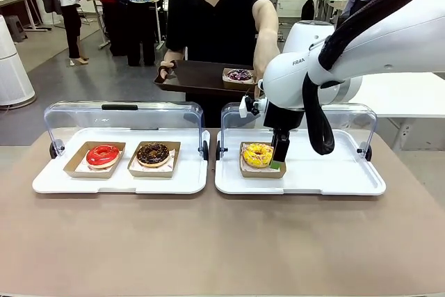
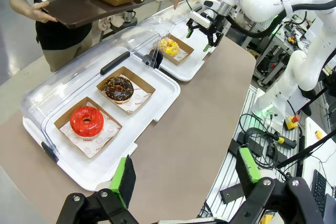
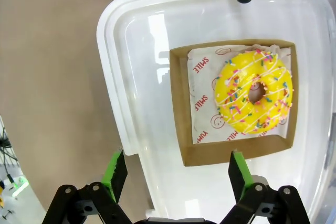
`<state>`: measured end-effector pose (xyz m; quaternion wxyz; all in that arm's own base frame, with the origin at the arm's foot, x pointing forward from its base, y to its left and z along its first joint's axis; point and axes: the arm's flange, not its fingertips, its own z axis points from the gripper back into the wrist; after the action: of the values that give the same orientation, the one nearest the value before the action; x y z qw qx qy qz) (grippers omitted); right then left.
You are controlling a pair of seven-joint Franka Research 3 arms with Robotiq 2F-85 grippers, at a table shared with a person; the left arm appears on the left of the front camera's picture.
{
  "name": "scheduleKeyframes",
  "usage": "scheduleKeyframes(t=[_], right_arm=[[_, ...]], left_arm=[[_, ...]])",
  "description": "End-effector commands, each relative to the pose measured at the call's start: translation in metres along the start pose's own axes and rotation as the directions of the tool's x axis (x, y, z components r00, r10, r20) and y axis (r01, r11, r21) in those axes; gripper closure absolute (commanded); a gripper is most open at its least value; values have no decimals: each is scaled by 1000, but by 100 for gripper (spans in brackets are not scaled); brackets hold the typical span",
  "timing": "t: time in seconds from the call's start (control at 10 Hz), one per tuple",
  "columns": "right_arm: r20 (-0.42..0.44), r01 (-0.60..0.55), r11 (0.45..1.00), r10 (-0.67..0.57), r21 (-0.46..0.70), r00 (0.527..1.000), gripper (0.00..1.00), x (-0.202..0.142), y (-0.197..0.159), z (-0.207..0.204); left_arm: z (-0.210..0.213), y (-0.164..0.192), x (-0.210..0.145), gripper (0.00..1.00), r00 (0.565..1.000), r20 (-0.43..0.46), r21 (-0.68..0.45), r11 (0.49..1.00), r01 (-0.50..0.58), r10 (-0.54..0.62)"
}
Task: Provide the desired donut to the person.
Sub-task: Pick up and lift the Paper togo box containing the Donut pointed at by the person.
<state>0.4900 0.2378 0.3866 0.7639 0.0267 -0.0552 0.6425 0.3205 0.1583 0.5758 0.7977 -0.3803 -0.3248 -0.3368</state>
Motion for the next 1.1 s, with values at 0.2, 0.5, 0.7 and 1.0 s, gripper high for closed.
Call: scheduleKeyframes(t=[0.2, 0.5, 0.7, 1.0], right_arm=[[-31, 5, 999, -6, -34, 1000, 0, 1, 9, -8], [-83, 37, 999, -40, -40, 996, 0, -5, 11, -22], [-81, 27, 997, -33, -69, 996, 0, -3, 8, -29], [-74, 7, 998, -12, -66, 997, 0, 2, 1, -38]], left_arm=[[1, 0, -2, 0, 1000, 11, -6, 1000, 23, -23], [1, 0, -2, 0, 1000, 11, -6, 1000, 23, -23], [1, 0, -2, 0, 1000, 11, -6, 1000, 23, -23], [1, 0, -2, 0, 1000, 11, -6, 1000, 23, -23]])
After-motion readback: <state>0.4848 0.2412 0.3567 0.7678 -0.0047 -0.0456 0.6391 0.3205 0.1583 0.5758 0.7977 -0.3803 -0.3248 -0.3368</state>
